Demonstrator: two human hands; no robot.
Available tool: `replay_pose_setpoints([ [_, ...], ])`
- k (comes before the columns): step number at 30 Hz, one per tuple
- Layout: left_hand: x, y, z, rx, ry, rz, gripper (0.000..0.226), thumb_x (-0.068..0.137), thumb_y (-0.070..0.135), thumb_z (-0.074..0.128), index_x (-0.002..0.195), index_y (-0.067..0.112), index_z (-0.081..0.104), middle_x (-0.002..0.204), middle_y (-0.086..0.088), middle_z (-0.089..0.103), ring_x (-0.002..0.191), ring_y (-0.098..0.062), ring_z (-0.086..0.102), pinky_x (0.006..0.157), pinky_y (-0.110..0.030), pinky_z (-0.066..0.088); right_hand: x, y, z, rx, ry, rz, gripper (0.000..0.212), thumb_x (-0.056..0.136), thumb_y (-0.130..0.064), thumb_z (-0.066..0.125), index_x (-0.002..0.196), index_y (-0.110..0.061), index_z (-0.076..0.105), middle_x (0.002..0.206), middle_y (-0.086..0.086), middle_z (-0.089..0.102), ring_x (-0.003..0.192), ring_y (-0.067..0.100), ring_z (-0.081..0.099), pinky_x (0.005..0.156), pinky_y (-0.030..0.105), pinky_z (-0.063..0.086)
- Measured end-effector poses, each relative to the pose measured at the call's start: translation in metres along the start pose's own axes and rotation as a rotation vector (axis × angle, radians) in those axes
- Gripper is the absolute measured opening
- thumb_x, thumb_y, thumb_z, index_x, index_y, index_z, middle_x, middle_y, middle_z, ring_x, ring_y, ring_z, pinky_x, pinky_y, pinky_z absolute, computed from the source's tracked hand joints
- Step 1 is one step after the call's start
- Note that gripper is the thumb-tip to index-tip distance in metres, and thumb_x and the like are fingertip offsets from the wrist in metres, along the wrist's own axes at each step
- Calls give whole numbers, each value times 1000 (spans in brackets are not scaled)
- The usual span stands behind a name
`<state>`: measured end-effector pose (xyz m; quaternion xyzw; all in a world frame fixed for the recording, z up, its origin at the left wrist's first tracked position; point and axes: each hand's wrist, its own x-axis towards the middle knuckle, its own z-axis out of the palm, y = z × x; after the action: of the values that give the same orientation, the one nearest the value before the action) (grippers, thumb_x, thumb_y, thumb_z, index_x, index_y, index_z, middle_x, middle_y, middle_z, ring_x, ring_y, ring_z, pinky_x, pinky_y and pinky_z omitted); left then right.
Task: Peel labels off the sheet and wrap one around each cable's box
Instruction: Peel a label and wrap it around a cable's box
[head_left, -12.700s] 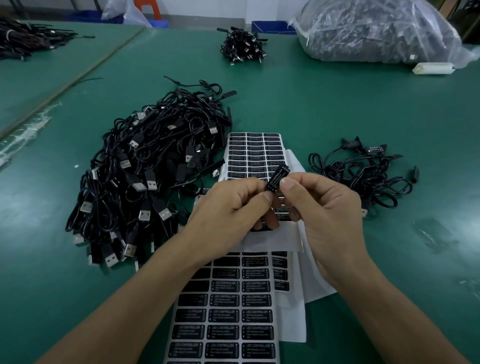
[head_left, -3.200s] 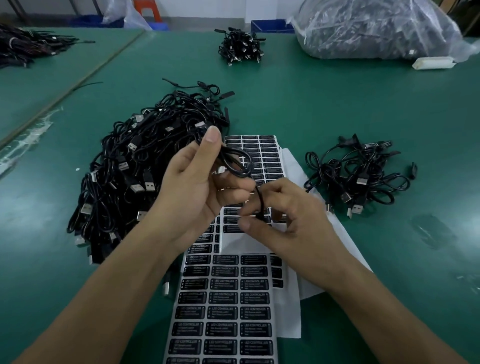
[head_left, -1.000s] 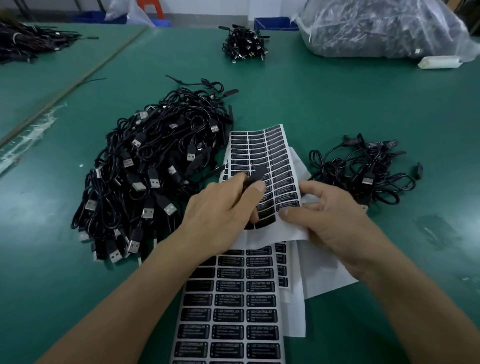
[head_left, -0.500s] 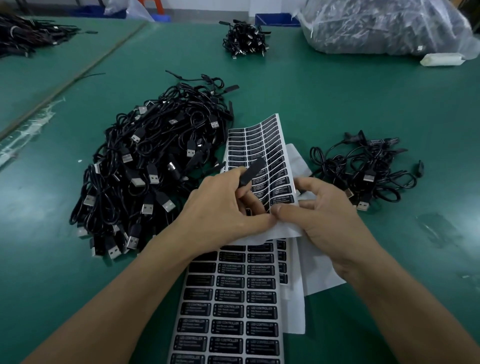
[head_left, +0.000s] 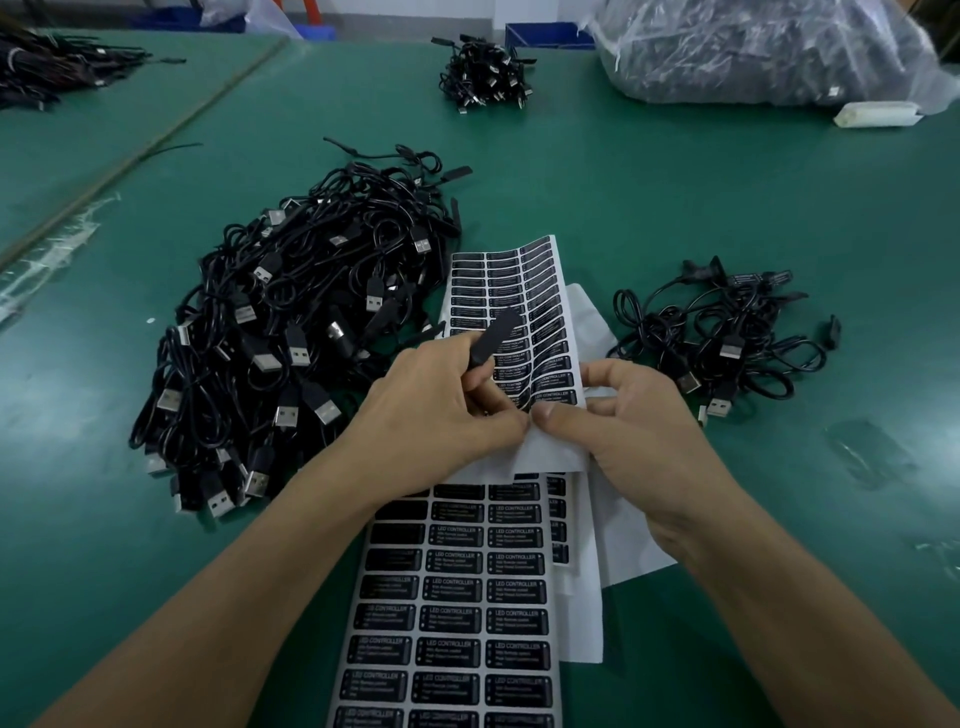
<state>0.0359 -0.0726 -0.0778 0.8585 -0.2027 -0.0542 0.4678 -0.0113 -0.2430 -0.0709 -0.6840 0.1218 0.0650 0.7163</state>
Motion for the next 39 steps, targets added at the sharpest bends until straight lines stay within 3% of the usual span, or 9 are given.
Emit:
replay_pose_setpoints([
  [6,0,-1,0,17,53,-7,32,67,29,66,66,30,34,72,-4,70,69,-29,63,66,-55,54,0,-1,1,-21,33,-1,29,86,-1,74,109,-10,59,79,5,78,71,18,76,59,27,60],
  [11,2,1,-3,-200,179,-32,36,60,27,62,69,23,27,57,-9,51,61,-15,44,58,-37,42,-3,2,3,-290,104,-121,35,83,-11,76,106,-31,57,88,-2,77,79,17,75,78,45,60],
  [16,3,4,-6,-320,231,-37,34,67,14,63,62,27,33,65,-27,45,63,-24,39,61,-39,40,-7,4,5,-546,120,-234,44,80,-26,80,110,-40,50,72,-22,67,66,-2,61,57,13,45],
  [19,2,7,-5,-324,220,-31,36,68,12,64,62,30,33,72,-38,48,64,-25,39,63,-41,40,-10,8,5,-818,242,-313,78,73,-42,80,139,-37,38,108,-15,47,93,7,50,71,22,42],
  [22,3,4,-2,-302,242,-28,40,67,13,66,67,26,28,64,-29,53,61,-21,41,61,-39,40,-12,6,9,-905,303,-572,55,73,-36,81,121,-27,56,103,-9,42,90,9,49,68,13,37],
  [24,4,3,0,-303,243,-28,41,66,13,66,68,23,27,59,-18,59,58,-18,42,59,-39,41,-13,6,13,-931,294,-662,34,74,-30,82,102,-20,65,95,-6,48,87,13,53,64,24,46],
  [32,2,8,-1,-278,229,-47,41,67,13,68,66,26,28,69,-35,52,61,-23,45,59,-55,47,-7,10,18,-1038,344,-686,5,85,-19,75,82,-15,73,77,-1,59,80,19,52,68,24,33],
  [36,2,5,1,-322,227,-38,32,76,18,64,68,18,32,66,-25,60,55,-13,56,56,-30,49,-6,9,16,-950,286,-597,9,86,-21,72,78,-20,74,76,-5,60,79,13,55,70,23,39],
  [39,1,7,0,-350,170,-61,31,89,32,43,63,24,56,66,-9,68,55,-9,56,70,-18,46,-4,5,11,-592,266,-490,15,85,-22,74,71,-28,73,69,-11,67,67,2,58,63,12,42],
])
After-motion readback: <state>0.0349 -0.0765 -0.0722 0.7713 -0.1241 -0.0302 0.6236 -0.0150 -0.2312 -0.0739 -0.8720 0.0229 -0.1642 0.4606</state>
